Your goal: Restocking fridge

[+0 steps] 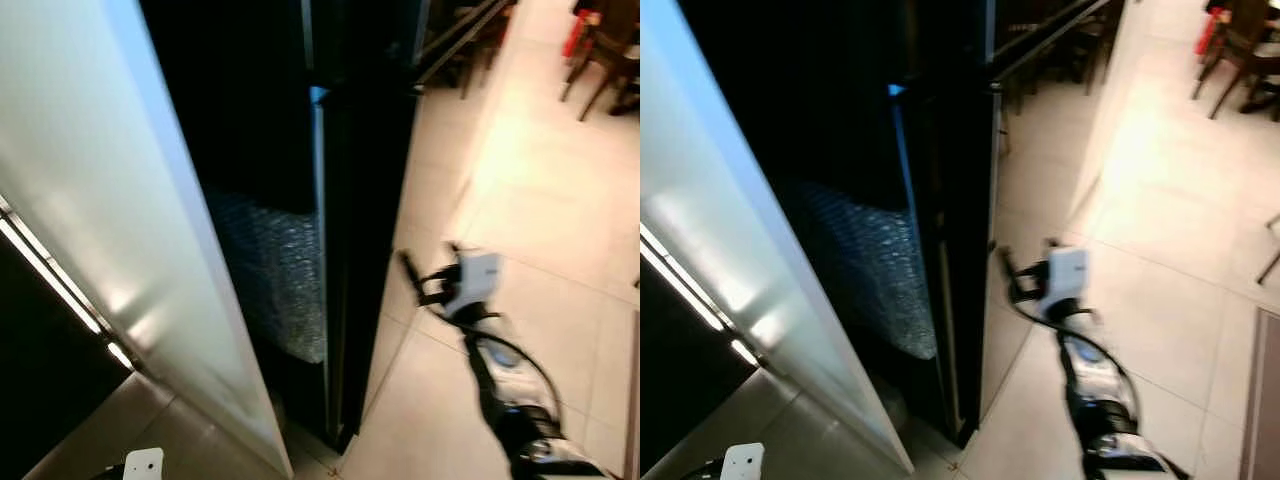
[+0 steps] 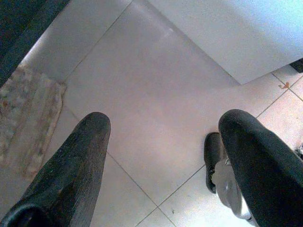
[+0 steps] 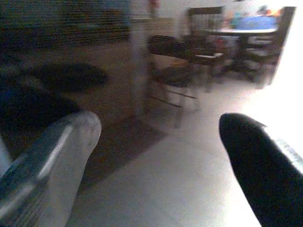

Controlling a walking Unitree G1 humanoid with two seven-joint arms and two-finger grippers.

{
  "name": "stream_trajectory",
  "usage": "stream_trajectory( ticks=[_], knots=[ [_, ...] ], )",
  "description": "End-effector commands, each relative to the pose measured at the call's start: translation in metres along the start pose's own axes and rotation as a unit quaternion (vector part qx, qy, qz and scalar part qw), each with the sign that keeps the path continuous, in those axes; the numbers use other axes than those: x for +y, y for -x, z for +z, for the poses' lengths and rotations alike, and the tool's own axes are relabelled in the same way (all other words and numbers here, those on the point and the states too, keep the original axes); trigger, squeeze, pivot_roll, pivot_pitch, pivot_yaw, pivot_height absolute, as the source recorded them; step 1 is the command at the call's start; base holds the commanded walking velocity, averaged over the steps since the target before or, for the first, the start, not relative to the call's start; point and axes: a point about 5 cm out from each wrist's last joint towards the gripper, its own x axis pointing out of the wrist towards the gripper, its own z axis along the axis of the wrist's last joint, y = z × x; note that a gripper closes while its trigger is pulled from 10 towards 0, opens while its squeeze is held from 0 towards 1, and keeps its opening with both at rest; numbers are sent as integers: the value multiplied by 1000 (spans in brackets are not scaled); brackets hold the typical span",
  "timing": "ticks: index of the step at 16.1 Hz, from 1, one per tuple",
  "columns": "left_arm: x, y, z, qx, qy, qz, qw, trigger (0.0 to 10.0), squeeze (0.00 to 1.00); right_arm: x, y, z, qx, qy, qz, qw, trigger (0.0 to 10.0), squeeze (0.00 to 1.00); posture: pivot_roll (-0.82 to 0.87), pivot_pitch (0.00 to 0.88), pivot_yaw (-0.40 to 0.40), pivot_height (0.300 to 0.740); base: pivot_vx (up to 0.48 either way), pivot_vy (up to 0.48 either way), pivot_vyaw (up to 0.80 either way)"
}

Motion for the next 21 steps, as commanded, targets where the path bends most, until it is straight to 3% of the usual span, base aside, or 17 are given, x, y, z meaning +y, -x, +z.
stream_trajectory(
  ticks=[1, 2, 3, 5, 6, 8, 9, 10, 11, 12, 14, 16, 19, 20, 21],
  knots=[
    [3, 1, -5, 10, 1, 6, 1000, 10000, 0, -13, 5, 4, -14, 7, -41, 999, 10000, 0, -17, 0, 13, 740, 0, 0, 0],
    [2, 1, -6, 11, 1, 5, 1000, 10000, 0, -27, 11, 7, -24, 10, -87, 996, 10000, 0, -22, 0, 14, 740, 0, 0, 0],
    [2, 1, -6, 12, -1, 4, 1000, 10000, 0, -55, 26, 6, -22, 25, -179, 983, 10000, 0, -23, 0, 11, 740, 0, 0, 0],
    [1, 1, -6, 12, -1, 3, 1000, 10000, 0, -77, 41, -5, 12, 14, -244, 970, 10000, 0, -22, 0, 10, 740, 0, 0, 0],
    [0, 1, -6, 12, -1, 3, 1000, 10000, 0, -96, 58, -24, 74, -14, -292, 953, 10000, 0, -33, 0, 13, 740, 0, 0, 0],
    [0, 1, -5, 13, -8, 2, 1000, 10000, 0, -104, 85, -59, 186, -65, -326, 925, 10000, 0, -48, 0, 15, 740, 0, 0, 0],
    [0, 1, -5, 13, -11, 2, 1000, 10000, 0, -101, 97, -74, 229, -89, -329, 912, 10000, 0, -48, 0, 15, 740, 0, 0, 0],
    [-1, 1, -4, 12, -14, 3, 1000, 10000, 0, -81, 128, -110, 345, -86, -291, 888, 10000, 0, -34, 0, 7, 740, 0, 0, 0],
    [0, 1, -4, 11, -13, 5, 1000, 10000, 0, -66, 142, -125, 401, -40, -235, 884, 10000, 0, -28, 0, 2, 740, 0, 0, 0],
    [0, 1, -4, 10, -10, 8, 1000, 10000, 0, -46, 161, -143, 464, 2, -172, 869, 10000, 0, -28, 0, 2, 740, 0, 0, 0],
    [1, 1, -5, 10, -1, 12, 1000, 10000, 0, -26, 178, -157, 488, -50, -177, 853, 10000, 0, 11, 0, -1, 740, 0, 0, 0],
    [2, 1, -6, 18, -7, 5, 1000, 10000, 0, -8, 188, -166, 516, -41, -132, 845, 10000, 0, 10, 0, 10, 740, 0, 0, 0],
    [5, 1, -6, 25, -12, -12, 1000, 10000, 0, 14, 185, -170, 525, 3, -21, 851, 10000, 0, -16, 0, 22, 740, 0, 0, 0],
    [5, 1, -6, 25, -13, -14, 999, 10000, 0, 15, 183, -169, 522, 4, -13, 853, 10000, 0, -16, 0, 22, 740, 0, 0, 0],
    [3, 0, -6, 30, -39, -36, 998, 10000, 0, 15, 178, -168, 514, -5, -15, 858, 10000, 0, -7, 0, 23, 740, 0, 0, 0]
  ],
)
